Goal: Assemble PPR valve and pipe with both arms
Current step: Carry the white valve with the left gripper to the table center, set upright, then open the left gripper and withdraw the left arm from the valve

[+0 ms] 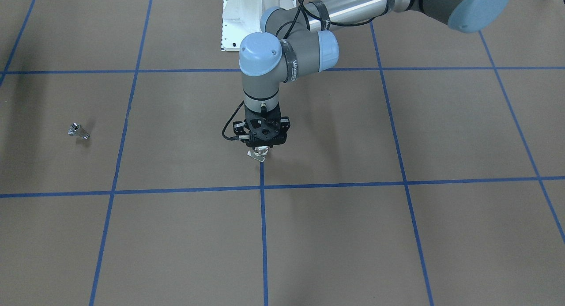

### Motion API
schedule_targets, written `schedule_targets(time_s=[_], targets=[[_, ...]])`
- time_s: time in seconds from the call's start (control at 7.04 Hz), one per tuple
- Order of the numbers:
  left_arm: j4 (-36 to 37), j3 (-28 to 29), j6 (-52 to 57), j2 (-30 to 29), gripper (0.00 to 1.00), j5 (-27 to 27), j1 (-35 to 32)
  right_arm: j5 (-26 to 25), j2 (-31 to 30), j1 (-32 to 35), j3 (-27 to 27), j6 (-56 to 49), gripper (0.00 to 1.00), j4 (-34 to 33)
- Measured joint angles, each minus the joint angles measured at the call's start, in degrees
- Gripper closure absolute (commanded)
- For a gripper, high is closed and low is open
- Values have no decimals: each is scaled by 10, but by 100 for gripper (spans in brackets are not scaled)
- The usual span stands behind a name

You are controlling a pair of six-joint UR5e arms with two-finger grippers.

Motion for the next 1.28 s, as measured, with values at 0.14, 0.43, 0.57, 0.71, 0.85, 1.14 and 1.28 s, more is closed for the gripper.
schedule_targets(time_s=[0.14, 0.43, 0.57, 0.71, 0.85, 1.14, 1.28], targets=[[-2, -1, 5, 0, 0, 0, 0, 0, 0, 0, 0, 0, 1, 0], [3, -18, 27, 1, 0, -2, -2, 0, 0, 0, -1, 0, 1, 0], [29, -49, 52, 2, 0, -4, -8, 0, -1, 0, -1, 0, 1, 0], [80, -105, 91, 16, 0, -9, -20, 0, -2, 0, 0, 0, 1, 0], [127, -176, 142, 52, 0, -23, -41, 2, -3, 0, 0, 1, 1, 0], [175, -305, 297, 171, 0, -80, -126, 15, -4, 1, 8, 25, 0, 0], [179, -341, 414, 239, 0, -114, -192, 28, -5, 0, 19, 53, 0, 1]])
